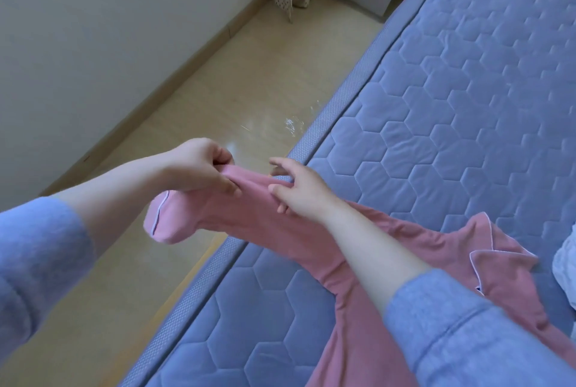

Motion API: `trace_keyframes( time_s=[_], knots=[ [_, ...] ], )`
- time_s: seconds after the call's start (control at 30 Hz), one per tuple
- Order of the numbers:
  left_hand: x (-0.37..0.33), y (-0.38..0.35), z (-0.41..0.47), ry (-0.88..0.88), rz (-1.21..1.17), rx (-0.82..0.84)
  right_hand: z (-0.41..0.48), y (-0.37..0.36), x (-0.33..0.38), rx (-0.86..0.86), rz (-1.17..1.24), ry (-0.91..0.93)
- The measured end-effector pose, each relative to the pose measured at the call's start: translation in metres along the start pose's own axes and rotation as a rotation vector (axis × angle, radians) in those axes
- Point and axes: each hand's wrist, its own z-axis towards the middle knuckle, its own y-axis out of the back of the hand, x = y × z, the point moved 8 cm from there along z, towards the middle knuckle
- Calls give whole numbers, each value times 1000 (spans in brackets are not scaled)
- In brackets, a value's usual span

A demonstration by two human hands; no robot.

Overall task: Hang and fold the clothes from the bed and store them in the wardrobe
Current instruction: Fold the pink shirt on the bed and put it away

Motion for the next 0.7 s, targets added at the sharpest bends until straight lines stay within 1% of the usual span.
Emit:
trace_keyframes(
  time_s=[0.07, 0.1, 0.17, 0.23, 0.3, 0.33, 0.37, 0.4, 0.47, 0.5, 0.57, 0.63, 0.7],
  knots=[
    [1, 7, 0, -18, 37, 3, 11, -6, 15, 44, -73, 52],
    [5, 10, 0, -13, 49, 2, 16, -5, 20, 26, -130, 74],
    [16, 14, -2, 24, 96, 34, 23, 8, 23, -104, -207, 62],
    [36, 14, -6, 115, 133, 86, 28, 25, 19, -255, -222, 28],
    [55, 16, -10, 186, 163, 85, 31, 34, 13, -322, -196, -3],
    [64, 18, -12, 204, 113, 57, 34, 34, 8, -328, -167, -20],
    [72, 18, -13, 215, -37, 25, 36, 33, 5, -327, -145, -40],
    [77, 16, -15, 222, -299, -2, 39, 32, 1, -328, -120, -48],
    [80, 5, -21, 228, -925, -15, 43, 25, -4, -313, -73, -69],
    [80, 1, -23, 227, -1128, -37, 44, 20, -6, -297, -54, -86],
    [77, -4, -24, 216, -1312, -83, 43, 10, -9, -274, -24, -106],
    [72, 0, -23, 184, -1403, -110, 41, 3, -10, -264, 30, -118],
    [73, 5, -24, 224, -1447, -132, 33, -1, -11, -278, 56, -147]
  ],
)
